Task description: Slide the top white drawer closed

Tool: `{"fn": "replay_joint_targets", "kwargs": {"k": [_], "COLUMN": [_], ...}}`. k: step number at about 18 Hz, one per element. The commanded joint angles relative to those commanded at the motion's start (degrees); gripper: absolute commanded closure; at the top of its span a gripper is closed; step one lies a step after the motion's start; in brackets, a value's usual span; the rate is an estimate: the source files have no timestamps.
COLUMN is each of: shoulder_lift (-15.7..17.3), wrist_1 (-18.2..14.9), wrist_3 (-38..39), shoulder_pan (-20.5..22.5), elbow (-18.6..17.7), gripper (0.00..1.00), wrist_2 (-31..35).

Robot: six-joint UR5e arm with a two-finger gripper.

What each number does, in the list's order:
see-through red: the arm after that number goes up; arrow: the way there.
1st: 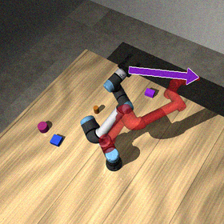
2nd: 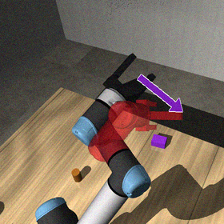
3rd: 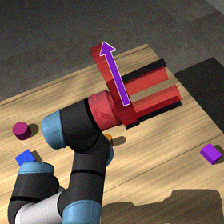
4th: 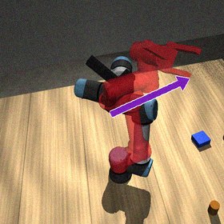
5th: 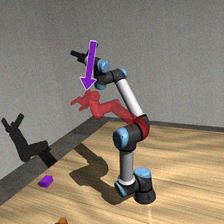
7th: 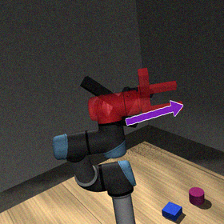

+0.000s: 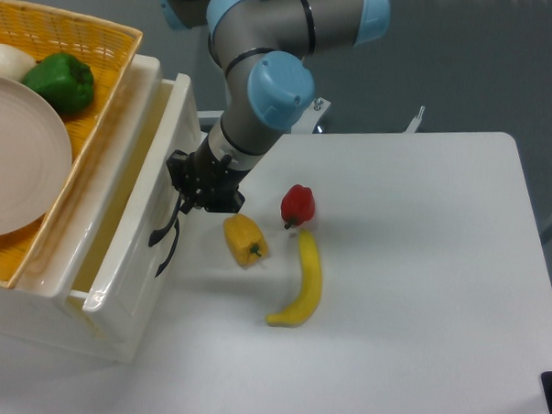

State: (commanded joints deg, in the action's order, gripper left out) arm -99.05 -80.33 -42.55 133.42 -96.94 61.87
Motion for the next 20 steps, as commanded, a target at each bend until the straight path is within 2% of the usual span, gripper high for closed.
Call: {"fn": "replay_joint_targets", "kwargs": {"k": [12, 14, 15, 17, 18, 19, 20], "shoulder_lift": [-0.1, -0.2, -0.3, -0.4, -0.5, -0.5, -0.5], "wrist_1": [0.0, 0.3, 0.4, 0.7, 0.8, 0.9, 1.0], "wrist_3": [1.0, 1.0, 0.9, 0.4, 0.3, 0.2, 0.1], "shoulder_pan": [-1.8, -1.6, -1.4, -1.0, -0.7, 0.1, 1.1], "elbow": [0.1, 0.2, 0.3, 0.4, 0.5, 0.7, 0.8], "gripper": [1.0, 0.96, 0.92, 0.63, 0.52, 0.44, 0.39], "wrist_2": [0.1, 0.1, 0.2, 0.6, 1.2, 2.2, 3.2]}}
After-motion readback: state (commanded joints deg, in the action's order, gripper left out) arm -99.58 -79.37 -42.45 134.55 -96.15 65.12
